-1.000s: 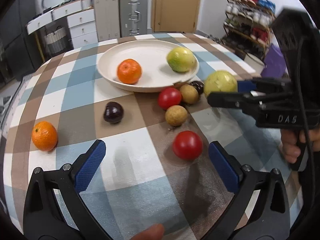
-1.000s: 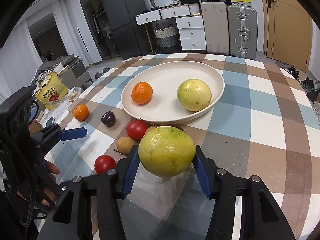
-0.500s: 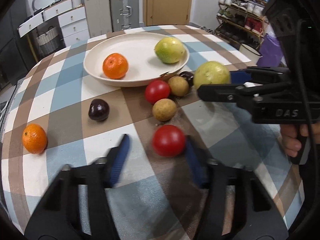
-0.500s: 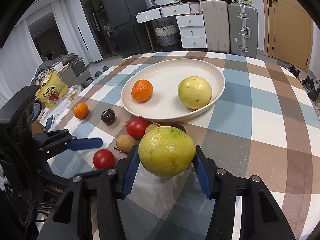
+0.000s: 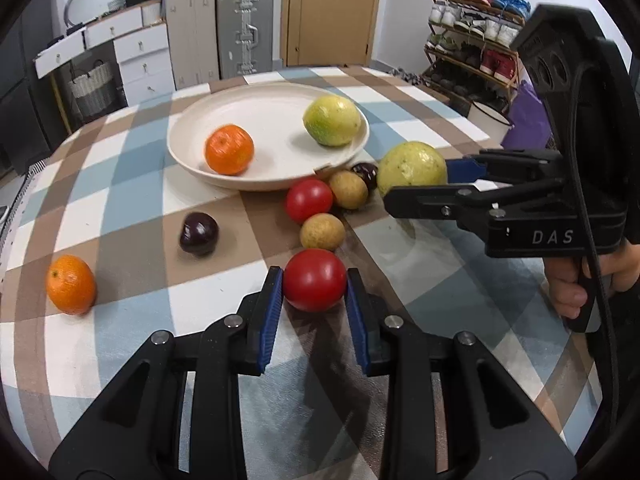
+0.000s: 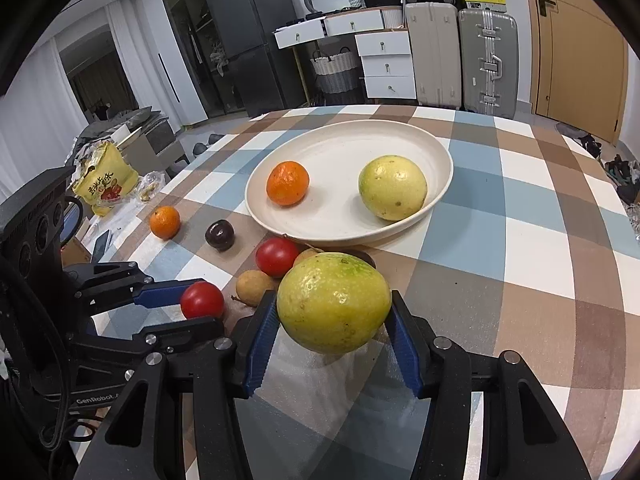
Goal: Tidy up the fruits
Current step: 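Carry the tomato and pomelo onto the plate and open both tools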
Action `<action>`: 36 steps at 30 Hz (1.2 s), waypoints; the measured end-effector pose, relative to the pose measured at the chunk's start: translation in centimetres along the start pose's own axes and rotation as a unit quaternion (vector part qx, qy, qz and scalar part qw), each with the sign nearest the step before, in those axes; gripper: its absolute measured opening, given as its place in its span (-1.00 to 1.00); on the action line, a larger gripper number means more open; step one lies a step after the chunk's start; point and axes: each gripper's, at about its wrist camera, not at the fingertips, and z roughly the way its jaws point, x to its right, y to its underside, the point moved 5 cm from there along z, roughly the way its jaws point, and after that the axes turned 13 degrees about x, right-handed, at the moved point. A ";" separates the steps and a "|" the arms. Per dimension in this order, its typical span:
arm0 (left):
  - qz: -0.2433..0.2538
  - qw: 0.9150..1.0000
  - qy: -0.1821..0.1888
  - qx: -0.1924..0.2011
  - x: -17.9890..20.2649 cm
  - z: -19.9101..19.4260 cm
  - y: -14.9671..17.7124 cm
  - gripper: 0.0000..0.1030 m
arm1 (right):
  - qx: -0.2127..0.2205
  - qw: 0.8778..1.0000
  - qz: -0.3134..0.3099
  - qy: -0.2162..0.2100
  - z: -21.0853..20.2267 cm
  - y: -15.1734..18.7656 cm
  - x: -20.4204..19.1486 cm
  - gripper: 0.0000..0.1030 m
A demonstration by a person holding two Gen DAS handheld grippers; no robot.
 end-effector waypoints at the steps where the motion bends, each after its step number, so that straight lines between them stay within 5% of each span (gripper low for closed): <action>1: -0.001 1.000 -0.002 0.005 -0.2 -0.2 -0.2 -0.46 | 0.005 1.000 -0.001 -0.002 -0.2 -0.1 -0.1 0.04; 16: -0.040 0.996 -0.036 0.068 -3.0 -2.9 -3.1 -0.45 | 0.076 0.997 -0.017 -0.018 -2.5 -3.2 -1.6 0.04; 36: -0.053 0.989 -0.081 0.114 -6.2 -3.8 -10.4 -0.45 | 0.109 0.994 -0.006 -0.001 -4.1 -8.3 0.1 0.04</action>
